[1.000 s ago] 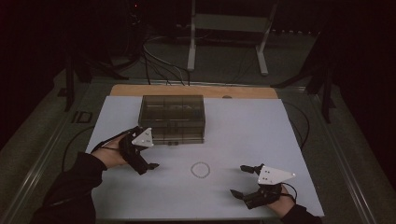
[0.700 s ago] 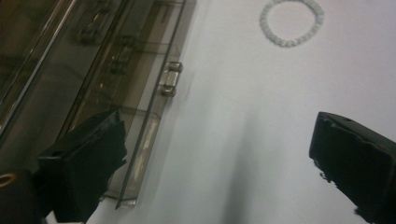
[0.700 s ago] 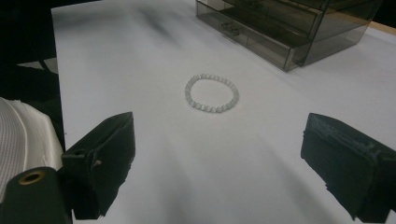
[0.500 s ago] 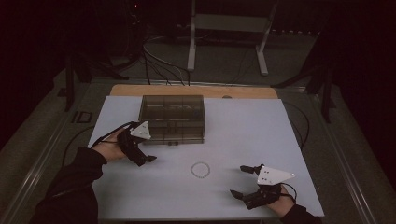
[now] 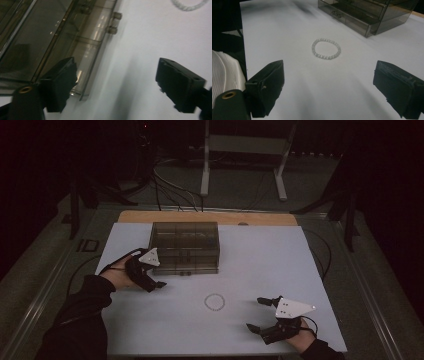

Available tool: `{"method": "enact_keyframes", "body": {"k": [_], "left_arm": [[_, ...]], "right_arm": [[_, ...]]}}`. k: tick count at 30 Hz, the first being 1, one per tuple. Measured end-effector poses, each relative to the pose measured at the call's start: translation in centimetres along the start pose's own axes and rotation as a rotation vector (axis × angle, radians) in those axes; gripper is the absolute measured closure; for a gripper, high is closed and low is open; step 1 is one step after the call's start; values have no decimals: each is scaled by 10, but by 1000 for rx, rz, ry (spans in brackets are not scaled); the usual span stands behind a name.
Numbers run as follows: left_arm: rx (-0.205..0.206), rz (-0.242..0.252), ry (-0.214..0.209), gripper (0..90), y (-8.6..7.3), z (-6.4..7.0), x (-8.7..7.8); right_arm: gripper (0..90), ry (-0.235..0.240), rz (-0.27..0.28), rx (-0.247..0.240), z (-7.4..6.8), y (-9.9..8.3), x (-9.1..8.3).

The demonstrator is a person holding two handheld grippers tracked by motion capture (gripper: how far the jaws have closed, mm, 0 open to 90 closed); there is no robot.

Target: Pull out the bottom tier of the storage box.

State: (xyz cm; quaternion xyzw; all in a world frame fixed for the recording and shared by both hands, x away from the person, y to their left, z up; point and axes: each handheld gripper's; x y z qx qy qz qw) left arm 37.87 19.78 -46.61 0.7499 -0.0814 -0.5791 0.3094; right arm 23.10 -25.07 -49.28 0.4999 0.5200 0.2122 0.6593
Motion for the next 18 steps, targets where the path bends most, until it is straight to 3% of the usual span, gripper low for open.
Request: {"method": "enact_keyframes", "body": {"k": [5,9,14,18], "left_arm": [[16,12,45,331,-2,-5,3],[40,-9,72,394,-3,-8,7],[76,-35,52,494,-4,-10,14],[87,-51,61,551,-3,-13,18]], "right_arm": [[99,0,5,0,0,0,-1],[98,5,10,-3,0,1,-1],[99,5,15,-1,0,1,-2],[99,6,10,-3,0,1,-1]]}}
Point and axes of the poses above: each handheld gripper's, and its own axes: x roughly forward along the jaws, y roughly out of its top, z roughly to its right, and after that the axes turned 3 degrees about y, right-handed
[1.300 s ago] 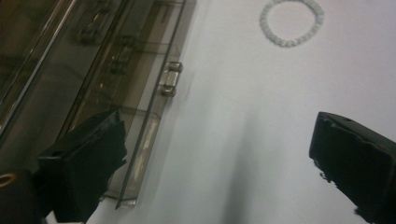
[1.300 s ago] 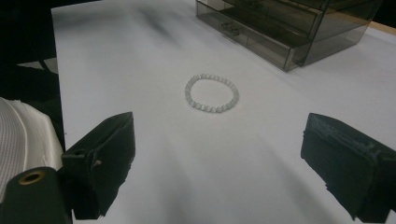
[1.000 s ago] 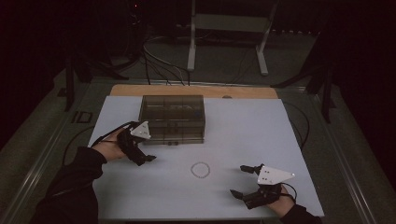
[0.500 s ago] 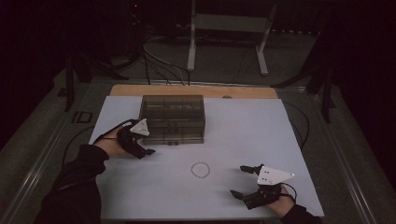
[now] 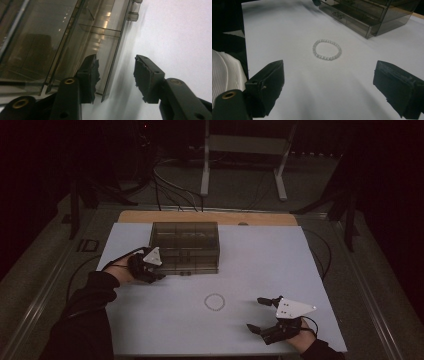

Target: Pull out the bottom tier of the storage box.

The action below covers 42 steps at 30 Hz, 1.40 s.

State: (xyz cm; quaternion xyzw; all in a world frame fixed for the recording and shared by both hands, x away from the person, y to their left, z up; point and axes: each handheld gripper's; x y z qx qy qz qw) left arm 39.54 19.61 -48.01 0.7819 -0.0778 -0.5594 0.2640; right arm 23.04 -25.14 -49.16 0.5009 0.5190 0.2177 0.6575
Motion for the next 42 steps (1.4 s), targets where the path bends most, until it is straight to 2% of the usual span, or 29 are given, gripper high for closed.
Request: {"method": "enact_keyframes", "body": {"k": [6,7,11,13,17,21,24,30,35,40,42], "left_arm": [[17,-3,-31,638,3,-3,3],[23,-14,-45,651,4,-4,5],[40,-40,-57,676,3,-6,9],[46,-39,-77,704,3,-7,10],[42,-45,-83,703,4,-8,13],[67,-63,-98,737,8,-8,18],[79,-59,-99,745,9,-9,18],[100,-58,-94,823,10,-10,19],[135,-36,-113,834,7,-13,18],[139,-38,-137,849,7,-16,19],[163,-34,-162,860,7,-16,19]], "right_arm": [[99,2,0,-2,0,0,0],[99,2,1,-3,0,0,0],[98,2,0,-2,0,0,0],[98,2,5,-1,0,0,0],[99,3,0,-1,0,0,0],[99,4,1,-1,0,0,0],[98,4,5,1,0,0,0],[99,5,4,2,0,0,0],[99,4,4,5,1,0,0],[99,4,3,7,1,-1,0],[99,3,3,7,1,-1,-1]]}}
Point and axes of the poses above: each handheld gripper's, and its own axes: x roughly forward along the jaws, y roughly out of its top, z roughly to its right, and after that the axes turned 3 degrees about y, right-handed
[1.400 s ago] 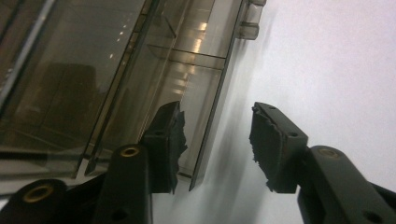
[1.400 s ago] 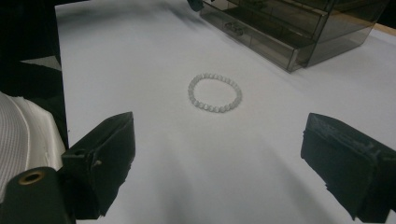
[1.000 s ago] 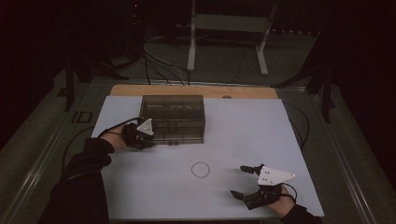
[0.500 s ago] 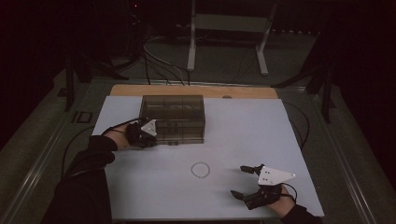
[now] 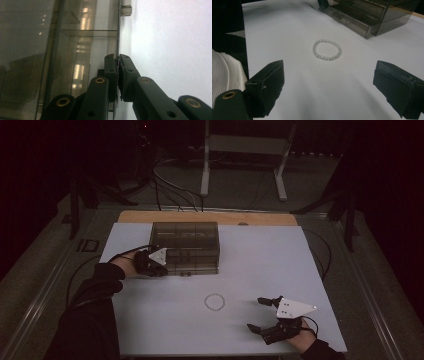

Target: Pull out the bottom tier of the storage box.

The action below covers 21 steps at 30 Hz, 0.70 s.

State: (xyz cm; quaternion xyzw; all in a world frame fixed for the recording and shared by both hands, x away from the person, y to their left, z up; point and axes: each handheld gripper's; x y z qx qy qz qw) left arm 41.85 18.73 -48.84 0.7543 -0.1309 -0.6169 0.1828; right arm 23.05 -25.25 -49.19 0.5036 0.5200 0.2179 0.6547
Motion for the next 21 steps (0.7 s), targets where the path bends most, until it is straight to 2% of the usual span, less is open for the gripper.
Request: {"method": "enact_keyframes", "body": {"k": [5,6,9,13,18,21], "left_arm": [[-2,-4,-13,864,1,1,-1],[13,0,-16,865,1,2,-2],[5,2,-31,870,1,3,-3],[23,1,-45,872,1,7,-4],[41,-9,-40,873,1,12,-5],[25,-18,-52,874,2,14,-6]], "right_arm": [[99,-1,0,3,0,0,0],[99,-1,-1,2,0,0,0],[99,-1,-3,1,0,0,0],[99,-3,-5,1,0,0,0],[99,-4,-6,1,0,0,0],[99,-4,-4,0,0,0,0]]}}
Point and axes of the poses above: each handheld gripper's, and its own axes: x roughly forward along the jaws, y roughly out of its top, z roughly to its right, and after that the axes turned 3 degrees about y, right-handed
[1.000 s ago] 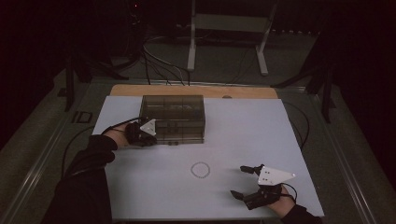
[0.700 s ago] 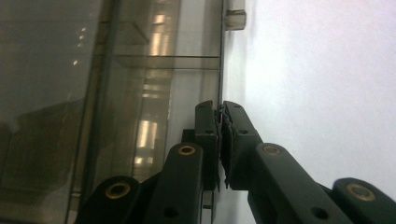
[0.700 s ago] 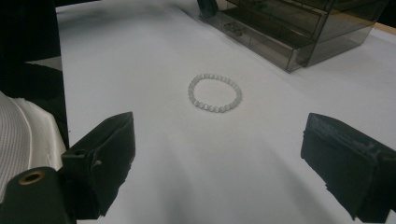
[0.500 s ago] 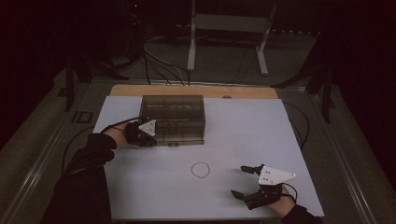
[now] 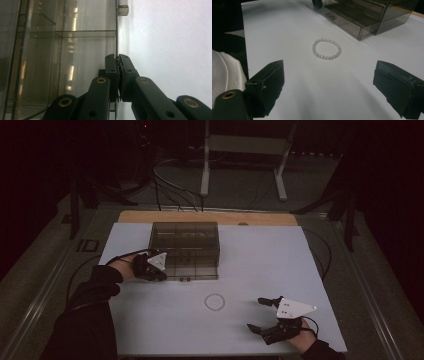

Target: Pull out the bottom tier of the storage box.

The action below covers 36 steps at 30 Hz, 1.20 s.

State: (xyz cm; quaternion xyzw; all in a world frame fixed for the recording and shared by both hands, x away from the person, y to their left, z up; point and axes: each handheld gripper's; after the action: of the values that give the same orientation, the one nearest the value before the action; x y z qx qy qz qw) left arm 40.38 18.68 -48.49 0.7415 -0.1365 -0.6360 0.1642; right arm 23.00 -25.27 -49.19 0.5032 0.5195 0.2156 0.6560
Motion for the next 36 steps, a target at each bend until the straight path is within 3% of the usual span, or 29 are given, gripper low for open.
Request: {"method": "enact_keyframes", "body": {"k": [8,11,18,36], "left_arm": [[-10,-7,-12,877,4,8,-1],[-32,-11,-11,878,5,11,-1],[-2,-4,-31,883,3,17,-1],[-9,-17,-36,883,2,25,-3]], "right_arm": [[99,-2,-4,-1,0,0,0],[99,-1,0,1,0,0,0],[99,-2,0,0,0,0,0],[99,-1,-3,0,0,0,0]]}}
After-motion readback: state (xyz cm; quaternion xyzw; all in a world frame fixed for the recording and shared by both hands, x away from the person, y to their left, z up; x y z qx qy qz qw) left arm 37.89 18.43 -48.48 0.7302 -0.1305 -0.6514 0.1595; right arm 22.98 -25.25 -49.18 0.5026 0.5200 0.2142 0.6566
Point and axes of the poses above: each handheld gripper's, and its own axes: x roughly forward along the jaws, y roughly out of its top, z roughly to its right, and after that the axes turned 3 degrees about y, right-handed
